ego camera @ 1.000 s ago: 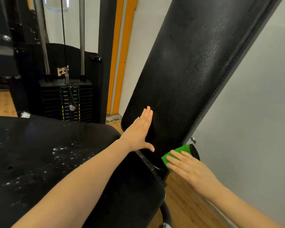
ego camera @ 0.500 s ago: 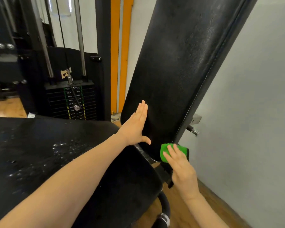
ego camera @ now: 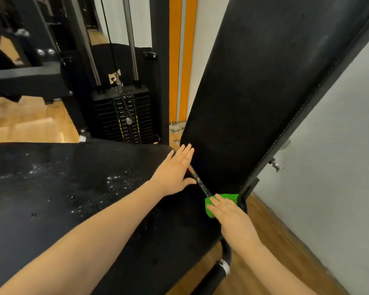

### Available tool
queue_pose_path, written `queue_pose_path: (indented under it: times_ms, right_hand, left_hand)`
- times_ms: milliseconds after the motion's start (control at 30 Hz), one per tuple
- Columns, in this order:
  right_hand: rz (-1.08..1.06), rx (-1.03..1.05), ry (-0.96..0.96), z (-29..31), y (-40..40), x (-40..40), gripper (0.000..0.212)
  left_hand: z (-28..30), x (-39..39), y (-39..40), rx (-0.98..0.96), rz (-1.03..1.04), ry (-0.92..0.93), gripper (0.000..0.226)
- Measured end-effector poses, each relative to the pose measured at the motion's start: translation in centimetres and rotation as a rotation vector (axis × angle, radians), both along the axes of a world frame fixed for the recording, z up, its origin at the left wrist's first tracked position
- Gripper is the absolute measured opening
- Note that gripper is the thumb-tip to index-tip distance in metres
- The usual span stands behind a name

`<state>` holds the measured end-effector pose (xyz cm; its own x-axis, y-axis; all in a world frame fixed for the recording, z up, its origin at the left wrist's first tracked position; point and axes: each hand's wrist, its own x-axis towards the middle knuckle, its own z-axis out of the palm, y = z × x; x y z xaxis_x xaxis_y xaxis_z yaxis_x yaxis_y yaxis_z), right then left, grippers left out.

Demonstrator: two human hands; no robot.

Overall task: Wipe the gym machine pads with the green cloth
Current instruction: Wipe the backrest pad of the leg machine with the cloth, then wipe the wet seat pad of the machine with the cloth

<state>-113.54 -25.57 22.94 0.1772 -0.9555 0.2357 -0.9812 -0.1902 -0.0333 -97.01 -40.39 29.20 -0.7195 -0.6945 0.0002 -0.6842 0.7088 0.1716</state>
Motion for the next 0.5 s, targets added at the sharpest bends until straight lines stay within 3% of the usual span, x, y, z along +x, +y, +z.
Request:
queue_pose_path:
  times_ms: [67,233,500]
  right_hand:
    - [-0.095,0.155,-0.049,2.4,1.0,1.2,0.078]
    - [-0.076,0.461,-0.247,9.0,2.7,3.4,0.058]
    - [-0.142,0.475,-0.454,18.1,1.6,11.0,0.05]
  left_hand:
    - [0.9,2.2,0.9,0.053,0.071,-0.096,0.083]
    - [5.6,6.9,4.4,0.189,0.212,-0.225,0.076]
    - [13.9,19.1,8.7,0.249,0.454,-0.365,0.072]
